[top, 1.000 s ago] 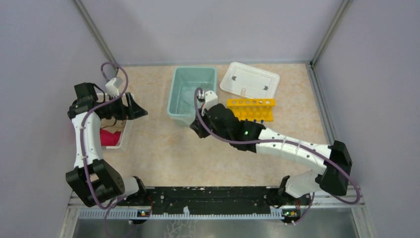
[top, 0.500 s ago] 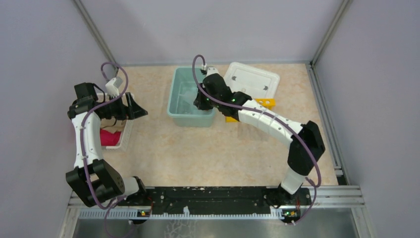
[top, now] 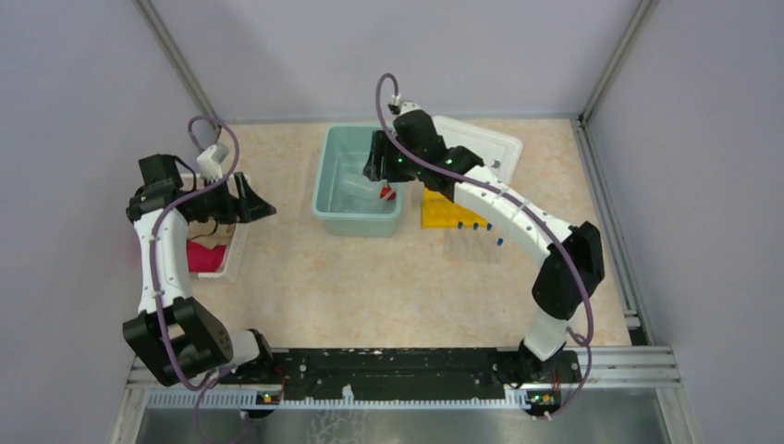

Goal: Organize the chemistry lab equipment

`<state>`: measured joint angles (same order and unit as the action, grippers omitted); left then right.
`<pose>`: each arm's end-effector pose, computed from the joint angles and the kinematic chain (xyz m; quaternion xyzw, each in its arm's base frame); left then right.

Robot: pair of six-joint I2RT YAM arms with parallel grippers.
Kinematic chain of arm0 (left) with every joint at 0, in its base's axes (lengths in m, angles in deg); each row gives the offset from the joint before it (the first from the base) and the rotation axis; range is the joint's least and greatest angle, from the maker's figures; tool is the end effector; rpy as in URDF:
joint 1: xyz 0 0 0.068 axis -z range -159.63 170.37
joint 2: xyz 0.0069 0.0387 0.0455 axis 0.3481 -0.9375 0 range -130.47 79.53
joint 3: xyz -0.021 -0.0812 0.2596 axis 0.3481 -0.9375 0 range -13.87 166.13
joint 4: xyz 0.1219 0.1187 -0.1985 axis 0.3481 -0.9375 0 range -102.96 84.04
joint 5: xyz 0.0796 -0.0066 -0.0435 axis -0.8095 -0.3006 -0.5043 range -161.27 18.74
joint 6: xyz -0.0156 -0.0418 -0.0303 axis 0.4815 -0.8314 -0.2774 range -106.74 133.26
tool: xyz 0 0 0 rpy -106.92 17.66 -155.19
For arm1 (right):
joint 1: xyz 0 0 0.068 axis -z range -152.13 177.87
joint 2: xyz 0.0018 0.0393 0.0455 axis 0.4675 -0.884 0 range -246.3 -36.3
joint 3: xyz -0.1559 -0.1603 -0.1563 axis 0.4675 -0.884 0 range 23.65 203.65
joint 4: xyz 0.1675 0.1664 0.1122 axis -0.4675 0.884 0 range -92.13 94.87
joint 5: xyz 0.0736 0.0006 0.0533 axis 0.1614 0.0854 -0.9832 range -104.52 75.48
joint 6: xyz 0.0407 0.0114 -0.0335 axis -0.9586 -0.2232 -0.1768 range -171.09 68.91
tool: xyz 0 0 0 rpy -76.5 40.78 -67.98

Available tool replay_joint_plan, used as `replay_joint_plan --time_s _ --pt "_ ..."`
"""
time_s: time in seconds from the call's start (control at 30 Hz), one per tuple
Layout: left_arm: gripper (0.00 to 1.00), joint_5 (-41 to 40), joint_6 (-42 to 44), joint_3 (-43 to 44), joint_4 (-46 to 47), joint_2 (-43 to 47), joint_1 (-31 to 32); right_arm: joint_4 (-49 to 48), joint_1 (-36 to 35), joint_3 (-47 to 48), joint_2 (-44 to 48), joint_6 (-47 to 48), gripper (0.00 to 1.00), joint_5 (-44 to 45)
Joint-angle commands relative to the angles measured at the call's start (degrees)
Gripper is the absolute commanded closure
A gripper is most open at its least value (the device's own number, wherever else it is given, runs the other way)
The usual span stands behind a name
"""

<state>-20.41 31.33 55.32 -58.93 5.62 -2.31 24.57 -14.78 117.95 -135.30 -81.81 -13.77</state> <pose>0.2390 0.0699 0.3252 0.0844 0.8716 -0.2992 0.3791 0.2974 0.2733 0.3569 -0.0874 0.8676 0.2878 0.3959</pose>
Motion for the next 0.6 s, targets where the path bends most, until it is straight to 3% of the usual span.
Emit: replay_joint_plan --time_s 0.0,0.27,0.57 --pt "0.13 2.1 0.6 0.0 -0.4 0.6 -0.5 1.5 7.7 3.7 5.9 0.5 0.46 0.8" --pt "0.13 2.4 0.9 -0.4 -0.4 0.3 -0.5 4.1 28.2 2.7 5.6 -1.9 0.50 6.5" --pt "0.13 2.2 1.4 -0.1 -0.4 -0.9 -0.5 6.1 38.7 3.1 -4.5 -4.1 0.51 12.3"
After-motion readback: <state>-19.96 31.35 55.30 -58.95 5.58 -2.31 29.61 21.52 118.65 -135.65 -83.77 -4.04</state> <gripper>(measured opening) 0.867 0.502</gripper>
